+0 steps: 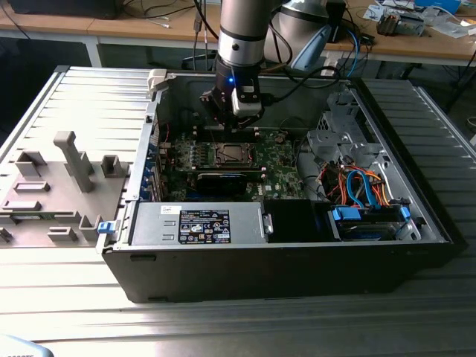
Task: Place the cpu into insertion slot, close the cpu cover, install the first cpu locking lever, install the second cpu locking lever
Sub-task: 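Install the first cpu locking lever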
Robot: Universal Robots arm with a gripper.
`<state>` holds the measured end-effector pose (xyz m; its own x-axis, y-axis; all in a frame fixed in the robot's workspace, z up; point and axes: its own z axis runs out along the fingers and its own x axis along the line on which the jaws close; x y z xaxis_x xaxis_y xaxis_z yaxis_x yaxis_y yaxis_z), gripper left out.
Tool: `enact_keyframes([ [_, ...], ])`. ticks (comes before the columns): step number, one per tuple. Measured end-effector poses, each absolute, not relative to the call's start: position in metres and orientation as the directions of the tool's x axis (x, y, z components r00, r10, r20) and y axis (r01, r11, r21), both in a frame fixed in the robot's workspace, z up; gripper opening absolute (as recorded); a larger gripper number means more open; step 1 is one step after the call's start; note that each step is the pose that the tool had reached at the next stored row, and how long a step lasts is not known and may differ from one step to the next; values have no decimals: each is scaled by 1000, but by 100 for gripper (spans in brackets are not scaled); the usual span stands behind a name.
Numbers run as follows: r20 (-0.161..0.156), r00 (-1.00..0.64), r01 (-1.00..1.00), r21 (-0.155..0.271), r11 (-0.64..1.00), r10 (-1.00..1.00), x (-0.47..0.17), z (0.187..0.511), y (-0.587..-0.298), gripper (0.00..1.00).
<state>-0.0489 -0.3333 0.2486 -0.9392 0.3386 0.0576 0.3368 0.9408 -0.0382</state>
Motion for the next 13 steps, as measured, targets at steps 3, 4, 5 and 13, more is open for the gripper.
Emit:
enact_keyframes([
  [3, 58, -942, 329, -38, 943, 331, -49, 249, -333, 11],
  [4, 58, -943, 327, -38, 944, 329, -49, 249, -333, 11],
  [5, 58, -943, 325, -38, 945, 327, -49, 249, -333, 11],
  [13, 58, -947, 315, -38, 948, 317, -48, 249, -333, 11],
])
